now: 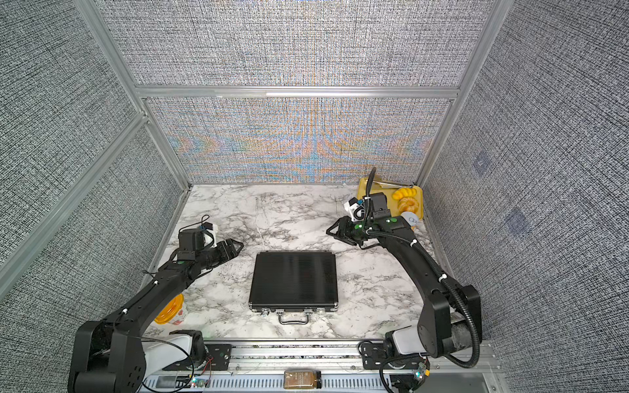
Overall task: Close the poker set cases
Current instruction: Close the lid of the poker set case, then adjust the poker set case at the center of the board.
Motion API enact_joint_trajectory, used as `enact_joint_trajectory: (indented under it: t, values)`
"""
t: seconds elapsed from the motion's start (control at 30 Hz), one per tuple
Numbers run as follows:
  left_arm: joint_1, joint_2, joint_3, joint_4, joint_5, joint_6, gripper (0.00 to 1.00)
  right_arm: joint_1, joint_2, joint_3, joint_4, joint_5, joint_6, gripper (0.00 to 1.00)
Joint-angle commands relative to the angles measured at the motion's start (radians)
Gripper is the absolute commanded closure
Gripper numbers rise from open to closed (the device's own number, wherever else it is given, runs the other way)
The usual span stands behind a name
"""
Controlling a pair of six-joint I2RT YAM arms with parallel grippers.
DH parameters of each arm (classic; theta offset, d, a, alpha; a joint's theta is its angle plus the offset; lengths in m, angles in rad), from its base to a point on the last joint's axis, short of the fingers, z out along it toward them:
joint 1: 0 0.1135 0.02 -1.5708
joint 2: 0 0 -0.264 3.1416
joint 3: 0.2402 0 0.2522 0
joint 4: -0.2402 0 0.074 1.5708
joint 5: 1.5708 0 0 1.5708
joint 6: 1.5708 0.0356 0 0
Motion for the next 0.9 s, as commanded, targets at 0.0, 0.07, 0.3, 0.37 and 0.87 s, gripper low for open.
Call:
enact_joint_trajectory:
  t: [0.0,0.07,0.3,0.37,0.87]
  values:
    - [-0.002,0.033,0.024,-0.077,0.094,0.058,0.22,0.002,-0.024,-0.038,-0.065,0.057,-0.032,0.55]
    - [-0.004,0.048,0.015,-0.084,0.137,0.057,0.22,0.004,-0.046,-0.079,-0.073,0.084,-0.040,0.54]
    - [-0.024,-0.058,-0.063,-0.099,0.182,0.049,0.21,0.036,-0.131,-0.288,-0.028,0.159,-0.028,0.47]
    - [-0.042,-0.093,-0.076,-0.131,0.190,0.052,0.21,0.045,-0.158,-0.346,0.018,0.150,-0.014,0.45]
    - [-0.297,-0.283,-0.251,-0.132,0.107,-0.118,0.23,0.111,-0.227,-0.642,0.343,0.164,0.103,0.38]
